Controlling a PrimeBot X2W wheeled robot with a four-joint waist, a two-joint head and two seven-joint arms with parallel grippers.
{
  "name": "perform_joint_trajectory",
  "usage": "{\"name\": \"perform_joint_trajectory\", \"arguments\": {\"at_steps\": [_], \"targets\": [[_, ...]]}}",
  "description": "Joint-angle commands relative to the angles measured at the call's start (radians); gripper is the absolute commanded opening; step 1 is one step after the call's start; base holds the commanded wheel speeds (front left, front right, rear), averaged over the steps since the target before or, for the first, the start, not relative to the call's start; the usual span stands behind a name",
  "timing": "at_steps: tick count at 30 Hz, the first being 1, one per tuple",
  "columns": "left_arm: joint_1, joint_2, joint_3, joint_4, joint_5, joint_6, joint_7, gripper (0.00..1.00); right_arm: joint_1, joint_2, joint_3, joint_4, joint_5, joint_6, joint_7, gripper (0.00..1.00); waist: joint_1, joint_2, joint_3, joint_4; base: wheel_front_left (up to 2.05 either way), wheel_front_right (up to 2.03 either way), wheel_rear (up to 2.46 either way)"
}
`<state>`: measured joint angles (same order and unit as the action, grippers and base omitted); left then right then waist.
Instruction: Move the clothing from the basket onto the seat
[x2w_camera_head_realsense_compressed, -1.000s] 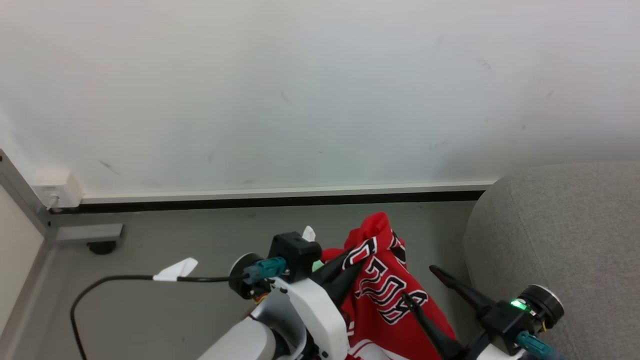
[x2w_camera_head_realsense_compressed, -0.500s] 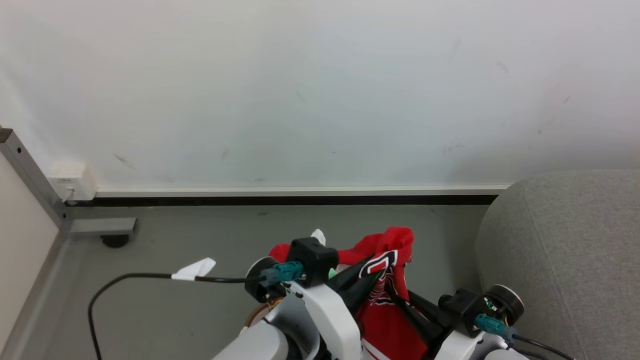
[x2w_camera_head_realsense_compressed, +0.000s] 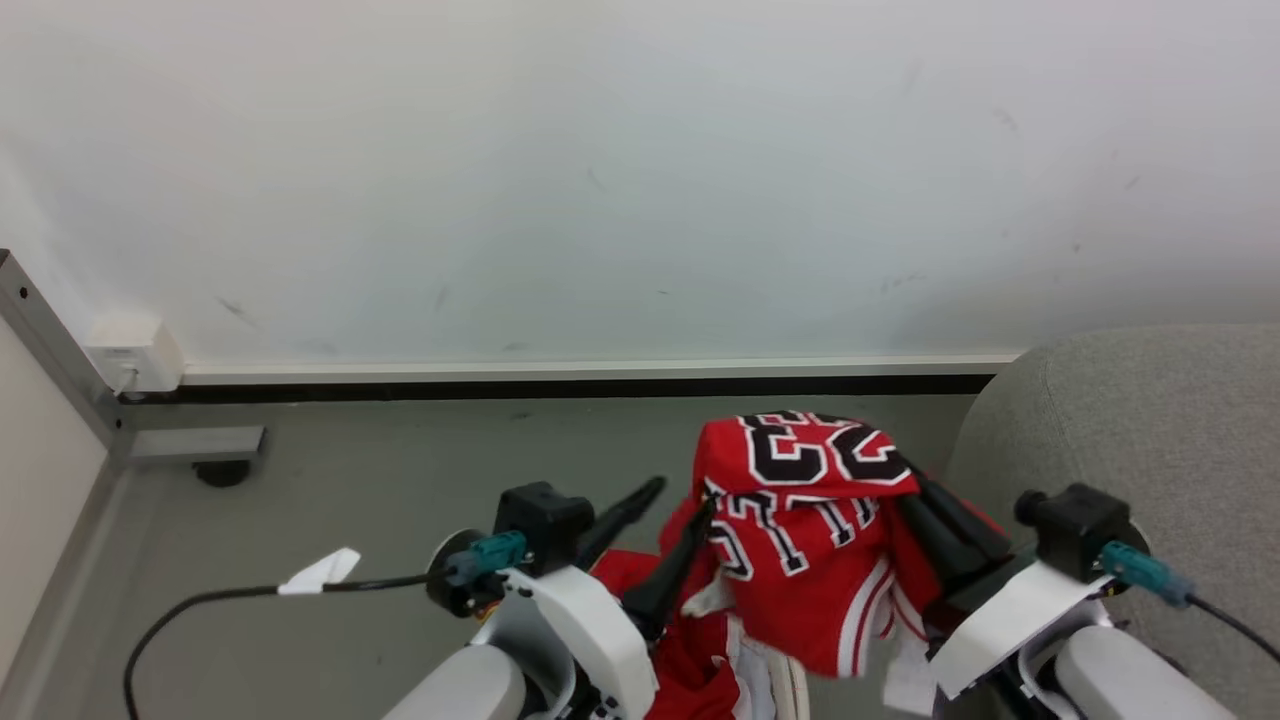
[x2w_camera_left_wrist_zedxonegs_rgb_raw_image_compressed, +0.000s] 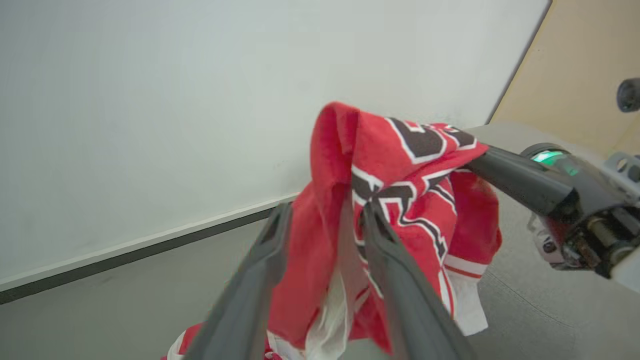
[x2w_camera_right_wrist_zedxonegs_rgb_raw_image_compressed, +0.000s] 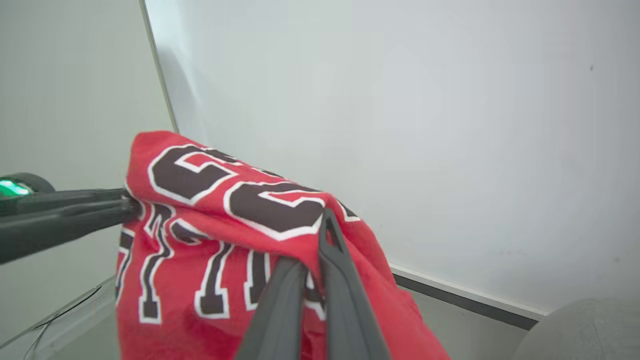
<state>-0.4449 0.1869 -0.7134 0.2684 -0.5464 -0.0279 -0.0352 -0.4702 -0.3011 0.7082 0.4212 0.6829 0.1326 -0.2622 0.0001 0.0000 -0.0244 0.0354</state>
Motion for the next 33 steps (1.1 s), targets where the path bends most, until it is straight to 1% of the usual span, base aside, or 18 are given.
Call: {"name": "perform_joint_trajectory", "arguments": {"at_steps": [1,6,10,13,16,20,26,33], "targets": [[0.011,0.008,0.005,0.023,0.018,0.001,-0.033,1.00,0.009,-0.014,-0.024,-0.014,0.009,-0.003,-0.004,0.00,-0.0001,0.0000,0.002,-0.002,0.00,0.00,0.00],[0.026,-0.006,-0.003,0.115,0.046,0.000,-0.149,1.00,0.033,-0.039,-0.095,-0.061,0.032,-0.003,-0.004,0.00,-0.0001,0.0000,0.000,-0.003,0.00,0.00,0.00],[0.043,-0.014,-0.003,0.171,0.079,0.005,-0.210,1.00,0.050,-0.052,-0.126,-0.093,0.040,-0.003,-0.004,0.00,-0.0001,0.0000,-0.006,-0.005,0.00,0.00,0.00],[0.055,-0.021,0.004,0.197,0.093,0.009,-0.224,1.00,0.063,-0.052,-0.157,-0.107,0.033,-0.003,-0.004,0.00,-0.0001,0.0000,-0.006,-0.007,0.00,0.00,0.00],[0.067,-0.030,0.011,0.208,0.112,0.002,-0.229,1.00,0.069,-0.045,-0.176,-0.116,0.025,-0.003,-0.004,0.00,-0.0001,0.0000,-0.007,-0.007,0.00,0.00,0.00],[0.081,-0.040,0.029,0.193,0.132,-0.009,-0.230,1.00,0.081,-0.037,-0.203,-0.120,0.013,-0.003,-0.004,0.00,-0.0001,0.0000,-0.009,-0.005,0.00,0.00,0.00],[0.095,-0.056,0.048,0.184,0.146,-0.023,-0.230,1.00,0.088,-0.035,-0.217,-0.126,0.012,-0.003,-0.004,0.00,-0.0001,0.0000,-0.015,-0.010,0.00,0.00,0.00],[0.114,-0.070,0.067,0.153,0.178,-0.043,-0.229,1.00,0.098,-0.039,-0.233,-0.138,0.000,-0.003,-0.004,0.00,-0.0001,0.0000,-0.013,-0.055,0.00,0.00,0.00]]}}
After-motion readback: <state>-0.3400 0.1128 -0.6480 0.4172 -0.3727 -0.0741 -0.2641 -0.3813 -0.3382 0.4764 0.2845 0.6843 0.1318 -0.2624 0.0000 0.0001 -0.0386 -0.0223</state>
